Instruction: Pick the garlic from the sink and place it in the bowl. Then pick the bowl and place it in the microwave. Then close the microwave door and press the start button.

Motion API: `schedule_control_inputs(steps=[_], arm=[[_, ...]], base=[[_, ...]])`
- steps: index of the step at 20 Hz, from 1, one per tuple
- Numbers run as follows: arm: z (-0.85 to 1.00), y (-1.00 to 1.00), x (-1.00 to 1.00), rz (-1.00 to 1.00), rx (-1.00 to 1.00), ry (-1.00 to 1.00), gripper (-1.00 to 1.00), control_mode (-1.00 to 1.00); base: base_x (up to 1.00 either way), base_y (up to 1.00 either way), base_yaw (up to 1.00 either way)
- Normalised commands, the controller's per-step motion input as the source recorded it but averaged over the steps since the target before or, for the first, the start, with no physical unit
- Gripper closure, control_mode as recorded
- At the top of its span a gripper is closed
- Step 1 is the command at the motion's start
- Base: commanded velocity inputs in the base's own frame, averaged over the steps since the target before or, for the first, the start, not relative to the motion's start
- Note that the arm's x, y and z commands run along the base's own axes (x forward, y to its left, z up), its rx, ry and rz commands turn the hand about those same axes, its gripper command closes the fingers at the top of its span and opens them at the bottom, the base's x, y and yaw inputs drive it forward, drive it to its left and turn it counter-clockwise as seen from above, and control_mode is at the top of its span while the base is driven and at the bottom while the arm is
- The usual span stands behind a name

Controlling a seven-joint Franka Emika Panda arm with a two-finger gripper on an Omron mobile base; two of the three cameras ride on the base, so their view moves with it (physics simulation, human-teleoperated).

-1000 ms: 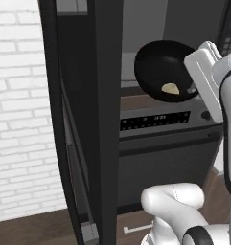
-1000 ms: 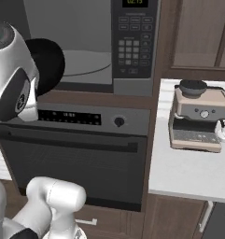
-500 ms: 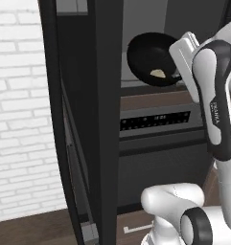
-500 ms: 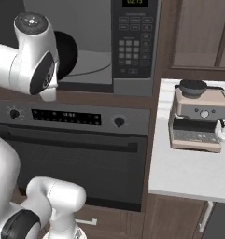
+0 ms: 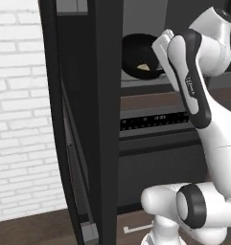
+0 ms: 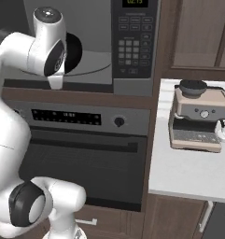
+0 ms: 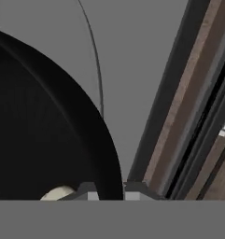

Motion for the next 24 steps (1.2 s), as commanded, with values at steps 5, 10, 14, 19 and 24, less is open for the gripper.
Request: schedule_control_inputs(steps=[5,10,14,19,24], arm=[[0.00,0.25,0.68,0.00,0.00,0.10,1.00,-1.00],[-0.06,0.24,0.38,0.00,0.00,0.05,1.00,-1.00],[-0.18,0.12,-0.06,0.00,0.00,-0.11,-1.00,-1.00],[-0.18,0.01,-0.61,0.00,0.01,-0.33,-1.00,-1.00],[-0.07,-0.03,-0.89,0.00,0.07,-0.35,-1.00,-1.00]], base=[[0.00,0.00,0.00],[0.00,0.00,0.00],[0.00,0.00,0.00],[0.00,0.00,0.00],[0.00,0.00,0.00]])
